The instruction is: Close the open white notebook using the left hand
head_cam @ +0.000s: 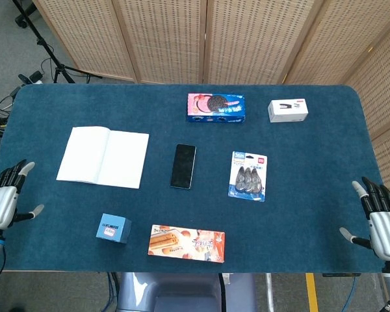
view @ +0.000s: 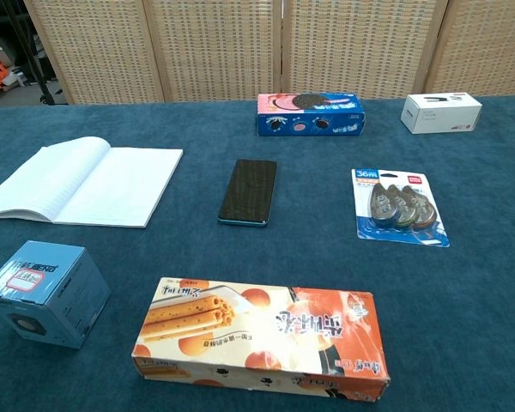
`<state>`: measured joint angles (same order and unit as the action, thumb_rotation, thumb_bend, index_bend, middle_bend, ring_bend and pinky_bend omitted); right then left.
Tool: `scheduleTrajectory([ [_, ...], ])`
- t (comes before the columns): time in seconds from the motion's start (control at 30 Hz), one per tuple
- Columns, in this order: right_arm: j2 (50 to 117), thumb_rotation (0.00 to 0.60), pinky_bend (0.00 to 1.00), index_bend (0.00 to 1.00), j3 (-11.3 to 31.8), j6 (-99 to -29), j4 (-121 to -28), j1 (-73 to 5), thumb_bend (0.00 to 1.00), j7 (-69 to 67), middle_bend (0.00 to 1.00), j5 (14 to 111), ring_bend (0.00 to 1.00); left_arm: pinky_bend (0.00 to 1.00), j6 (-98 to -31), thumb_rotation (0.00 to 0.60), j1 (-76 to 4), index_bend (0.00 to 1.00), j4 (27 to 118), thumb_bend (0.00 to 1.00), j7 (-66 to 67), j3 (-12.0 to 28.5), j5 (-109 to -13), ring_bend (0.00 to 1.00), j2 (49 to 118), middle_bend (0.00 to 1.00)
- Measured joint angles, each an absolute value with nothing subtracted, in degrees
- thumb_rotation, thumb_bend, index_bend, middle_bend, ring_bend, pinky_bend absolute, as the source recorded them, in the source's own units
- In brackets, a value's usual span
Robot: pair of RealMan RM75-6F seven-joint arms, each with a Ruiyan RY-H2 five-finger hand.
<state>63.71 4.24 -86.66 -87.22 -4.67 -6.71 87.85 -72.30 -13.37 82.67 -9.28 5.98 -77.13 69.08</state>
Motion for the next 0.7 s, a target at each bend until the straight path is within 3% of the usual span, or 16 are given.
scheduleTrajectory([
  [0.7,63.3,0.600,0.00,0.00,4.6,-85.3,-87.2,-5.1,0.00,-7.9,0.00,86.5,0.00,0.00,-62.3,0.600,-23.6,0.00,51.3,0.26,-22.0,8.7,-77.7,0.00,90.1,0.00],
])
